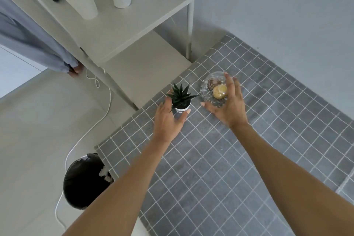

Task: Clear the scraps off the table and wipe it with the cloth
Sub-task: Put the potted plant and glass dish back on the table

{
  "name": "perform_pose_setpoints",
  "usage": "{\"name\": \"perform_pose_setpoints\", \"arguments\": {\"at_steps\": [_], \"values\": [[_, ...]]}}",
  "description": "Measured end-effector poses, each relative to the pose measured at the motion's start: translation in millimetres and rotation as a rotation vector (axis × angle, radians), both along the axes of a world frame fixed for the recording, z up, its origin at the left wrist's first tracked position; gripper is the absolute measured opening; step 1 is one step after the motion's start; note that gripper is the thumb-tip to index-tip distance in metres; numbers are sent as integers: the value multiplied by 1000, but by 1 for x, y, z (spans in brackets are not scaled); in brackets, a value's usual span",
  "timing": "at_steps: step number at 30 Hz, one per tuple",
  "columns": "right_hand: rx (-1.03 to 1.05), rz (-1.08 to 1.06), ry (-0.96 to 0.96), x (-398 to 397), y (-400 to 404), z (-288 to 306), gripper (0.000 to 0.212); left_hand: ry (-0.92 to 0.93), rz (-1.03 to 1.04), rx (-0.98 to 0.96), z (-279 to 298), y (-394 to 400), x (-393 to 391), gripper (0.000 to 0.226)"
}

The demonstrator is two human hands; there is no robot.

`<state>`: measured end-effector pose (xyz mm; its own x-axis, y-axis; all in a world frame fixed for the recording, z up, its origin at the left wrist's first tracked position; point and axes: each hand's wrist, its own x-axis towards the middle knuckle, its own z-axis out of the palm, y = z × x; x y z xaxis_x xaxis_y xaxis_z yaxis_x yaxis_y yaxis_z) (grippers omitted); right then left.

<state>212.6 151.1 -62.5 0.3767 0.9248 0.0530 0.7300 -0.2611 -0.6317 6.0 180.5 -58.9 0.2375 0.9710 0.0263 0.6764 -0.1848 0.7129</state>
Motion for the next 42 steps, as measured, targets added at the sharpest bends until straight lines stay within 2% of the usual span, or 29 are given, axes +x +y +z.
{"name": "perform_pose_setpoints", "arguments": {"at_steps": [9,18,24,35,42], "values": [[71,18,-2,3,0,-6,100,-87,11,60,5,-6,1,51],[126,-69,-50,-3,-47,-9,96,-51,-26,97,12,-14,-2,49],[146,-238,-60,-3,-108,-6,97,-84,-146,102,23,-31,14,54],[126,-625,-120,14,-245,17,100,22,-382,128,28,-92,57,66],[121,-865,-157,24,-322,34,103,-55,-587,118,39,-139,112,70]]}}
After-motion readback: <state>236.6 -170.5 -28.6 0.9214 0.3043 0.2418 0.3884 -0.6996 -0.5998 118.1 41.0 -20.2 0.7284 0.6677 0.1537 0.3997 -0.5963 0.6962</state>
